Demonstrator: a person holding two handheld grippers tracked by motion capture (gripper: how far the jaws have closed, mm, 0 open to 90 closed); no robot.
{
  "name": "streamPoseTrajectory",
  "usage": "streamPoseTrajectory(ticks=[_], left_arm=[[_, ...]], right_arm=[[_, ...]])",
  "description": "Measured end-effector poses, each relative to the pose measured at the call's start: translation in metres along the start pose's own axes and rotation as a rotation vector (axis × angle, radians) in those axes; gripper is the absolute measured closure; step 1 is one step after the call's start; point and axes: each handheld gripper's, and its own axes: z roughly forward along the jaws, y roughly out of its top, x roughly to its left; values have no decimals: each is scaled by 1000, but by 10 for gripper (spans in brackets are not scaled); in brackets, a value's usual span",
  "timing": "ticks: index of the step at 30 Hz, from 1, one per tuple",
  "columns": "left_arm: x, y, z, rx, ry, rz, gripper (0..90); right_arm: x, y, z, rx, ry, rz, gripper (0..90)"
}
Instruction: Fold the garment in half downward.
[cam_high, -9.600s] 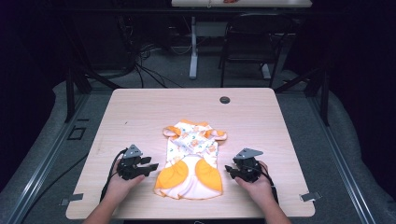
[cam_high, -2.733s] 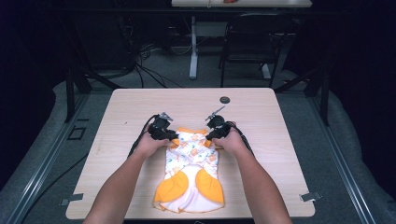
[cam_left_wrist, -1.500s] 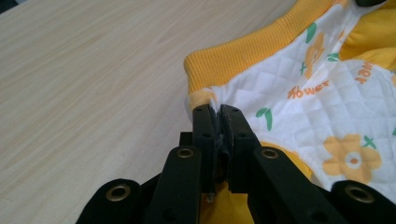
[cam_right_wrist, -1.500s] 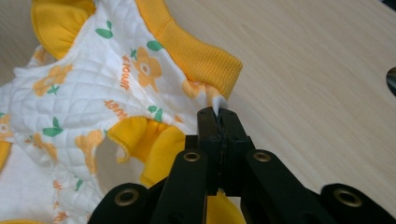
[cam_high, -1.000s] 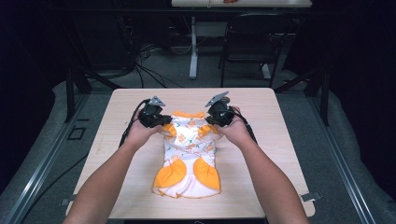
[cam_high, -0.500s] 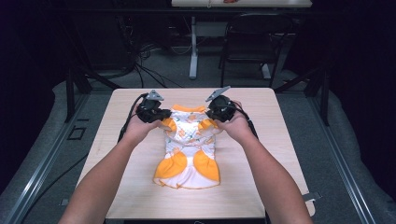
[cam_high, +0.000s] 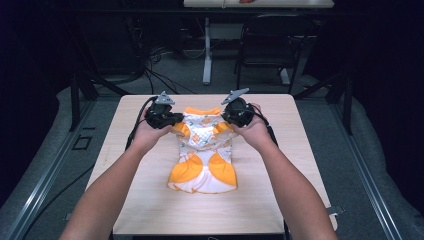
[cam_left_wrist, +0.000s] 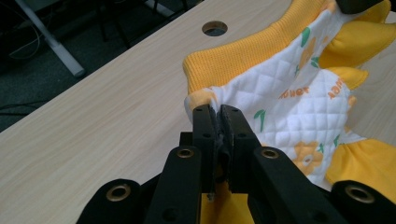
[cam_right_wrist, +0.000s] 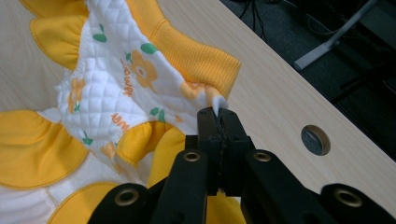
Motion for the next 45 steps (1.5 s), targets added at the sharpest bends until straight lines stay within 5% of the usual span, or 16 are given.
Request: streamPoseTrajectory(ticks=[29, 45], left_arm=[[-16, -27, -9, 23, -57, 55, 852], [-27, -42, -5, 41, -87, 69, 851]], right_arm=[[26, -19, -3, 29, 49, -76, 888], [37, -40, -1, 47, 88, -64, 888]])
